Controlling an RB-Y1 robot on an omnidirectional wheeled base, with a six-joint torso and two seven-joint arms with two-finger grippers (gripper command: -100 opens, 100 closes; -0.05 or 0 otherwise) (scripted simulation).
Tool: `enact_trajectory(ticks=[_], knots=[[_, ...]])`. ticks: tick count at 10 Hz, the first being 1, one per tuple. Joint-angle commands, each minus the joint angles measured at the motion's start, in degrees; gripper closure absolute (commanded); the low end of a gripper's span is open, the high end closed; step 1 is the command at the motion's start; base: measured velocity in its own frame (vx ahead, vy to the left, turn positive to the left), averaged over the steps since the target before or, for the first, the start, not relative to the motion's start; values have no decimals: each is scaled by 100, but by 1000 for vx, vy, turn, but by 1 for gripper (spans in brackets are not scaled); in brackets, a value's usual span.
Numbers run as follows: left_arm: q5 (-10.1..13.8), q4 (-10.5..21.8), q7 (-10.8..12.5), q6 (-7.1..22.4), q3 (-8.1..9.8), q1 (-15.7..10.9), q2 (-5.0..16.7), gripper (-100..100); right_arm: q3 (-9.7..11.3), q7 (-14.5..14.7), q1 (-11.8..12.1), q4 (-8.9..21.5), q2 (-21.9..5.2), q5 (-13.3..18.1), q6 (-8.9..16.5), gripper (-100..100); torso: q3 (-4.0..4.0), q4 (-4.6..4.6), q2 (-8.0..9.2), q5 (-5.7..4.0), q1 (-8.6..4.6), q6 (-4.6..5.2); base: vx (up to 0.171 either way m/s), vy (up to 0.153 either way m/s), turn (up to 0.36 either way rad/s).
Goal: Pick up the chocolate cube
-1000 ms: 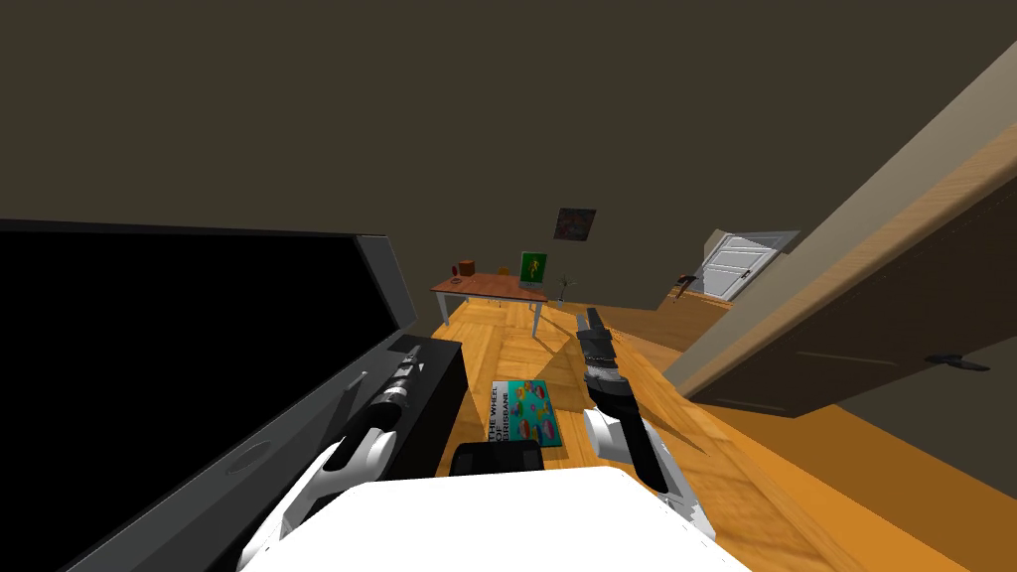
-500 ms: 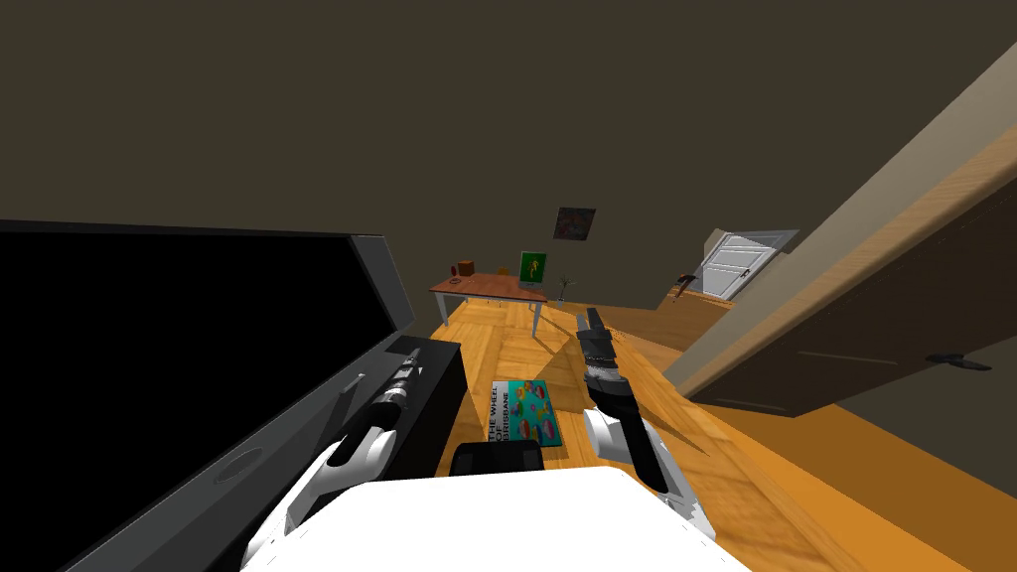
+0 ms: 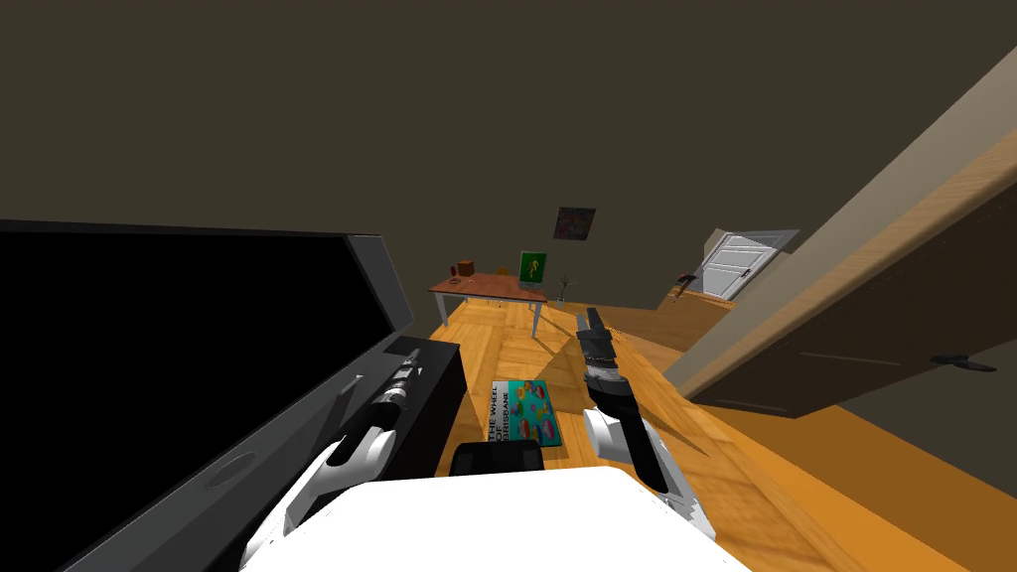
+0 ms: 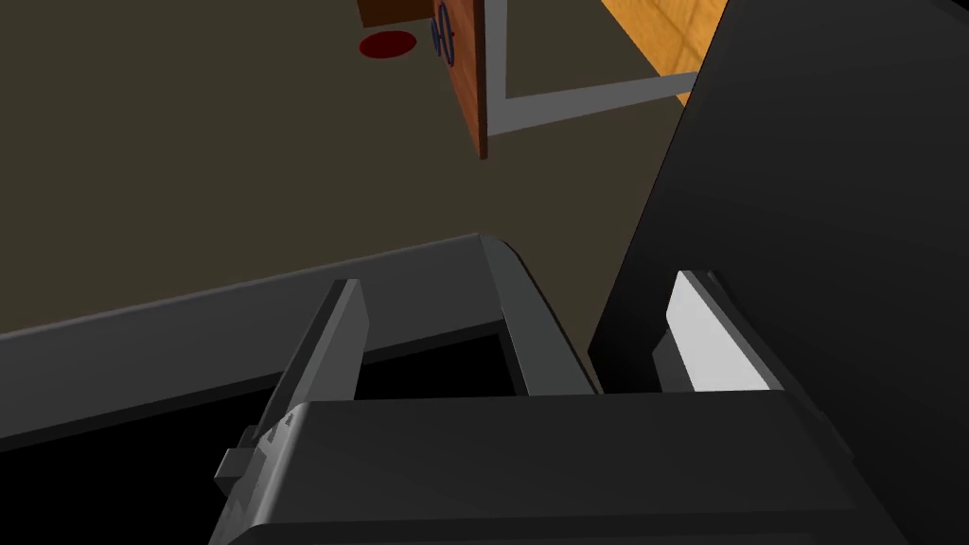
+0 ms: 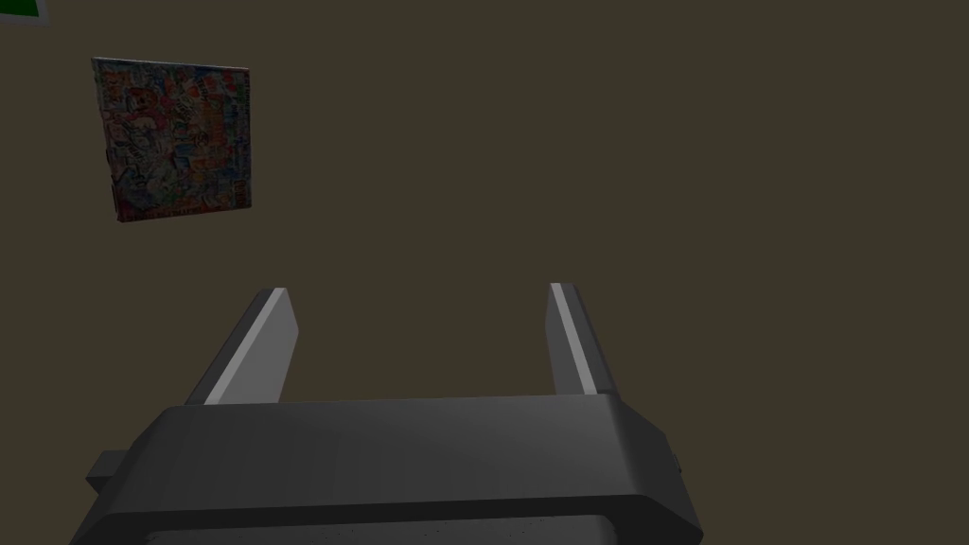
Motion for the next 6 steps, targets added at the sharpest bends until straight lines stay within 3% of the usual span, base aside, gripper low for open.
enact_trajectory(ticks=[1, 5, 6], knots=[[42, 250, -31, 207, 55, -82, 63, -100, 0, 0, 0, 0, 0, 0, 0, 0, 0, 0, 0, 0, 0, 0, 23, -30, 39], [42, 250, -31, 207, 55, -82, 63, -100, 0, 0, 0, 0, 0, 0, 0, 0, -2, -1, -4, 0, -1, 0, 22, -15, 5], [85, 500, -61, 413, 109, -164, 121, -100, 0, 0, 0, 0, 0, 0, 0, 0, -2, 0, -3, 0, 0, 0, 18, -17, 15]])
